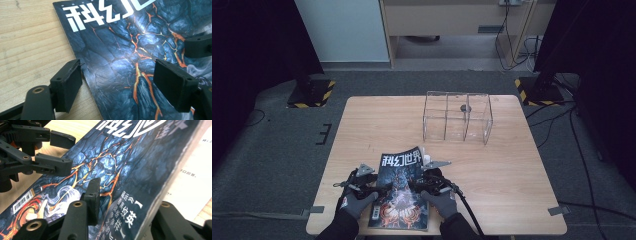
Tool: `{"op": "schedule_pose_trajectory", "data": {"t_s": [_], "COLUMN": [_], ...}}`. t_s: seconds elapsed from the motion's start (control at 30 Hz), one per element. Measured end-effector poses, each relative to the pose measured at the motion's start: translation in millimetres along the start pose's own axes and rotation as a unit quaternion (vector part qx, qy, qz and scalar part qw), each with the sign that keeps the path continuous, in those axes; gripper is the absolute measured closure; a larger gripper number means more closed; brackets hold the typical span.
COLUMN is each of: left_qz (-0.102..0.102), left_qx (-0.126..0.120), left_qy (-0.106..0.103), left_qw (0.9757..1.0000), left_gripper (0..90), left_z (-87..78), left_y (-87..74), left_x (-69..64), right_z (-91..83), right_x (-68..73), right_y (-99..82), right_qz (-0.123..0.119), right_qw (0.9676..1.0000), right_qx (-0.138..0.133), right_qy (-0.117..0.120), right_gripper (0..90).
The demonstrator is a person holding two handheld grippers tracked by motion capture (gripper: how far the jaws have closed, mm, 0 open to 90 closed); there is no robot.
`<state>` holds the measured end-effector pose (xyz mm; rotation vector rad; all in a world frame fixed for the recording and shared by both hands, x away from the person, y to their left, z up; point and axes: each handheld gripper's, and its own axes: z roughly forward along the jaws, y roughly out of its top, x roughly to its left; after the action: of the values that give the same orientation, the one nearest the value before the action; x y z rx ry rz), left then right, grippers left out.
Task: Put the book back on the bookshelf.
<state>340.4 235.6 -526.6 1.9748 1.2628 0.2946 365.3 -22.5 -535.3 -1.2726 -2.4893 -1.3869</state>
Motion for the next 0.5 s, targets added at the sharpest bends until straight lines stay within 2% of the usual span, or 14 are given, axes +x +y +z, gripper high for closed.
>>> {"op": "schedule_pose_trajectory", "data": {"t_s": [0.23,0.5], "left_qz": [-0.003,-0.005], "left_qx": [-0.007,-0.015], "left_qy": [0.001,0.001], "left_qw": [1.0000,0.9999], "left_gripper": [22.0,21.9], "left_z": [-2.3,-5.1], "left_y": [0.7,1.9], "left_x": [1.7,2.9], "right_z": [-4.6,-8.6], "right_x": [2.6,4.0], "right_y": [1.4,2.1], "right_qz": [-0.004,0.000], "right_qw": [1.0000,0.9999], "right_qx": [-0.008,-0.014], "right_qy": [0.003,0.006], "right_gripper": [73.3,76.9]}}
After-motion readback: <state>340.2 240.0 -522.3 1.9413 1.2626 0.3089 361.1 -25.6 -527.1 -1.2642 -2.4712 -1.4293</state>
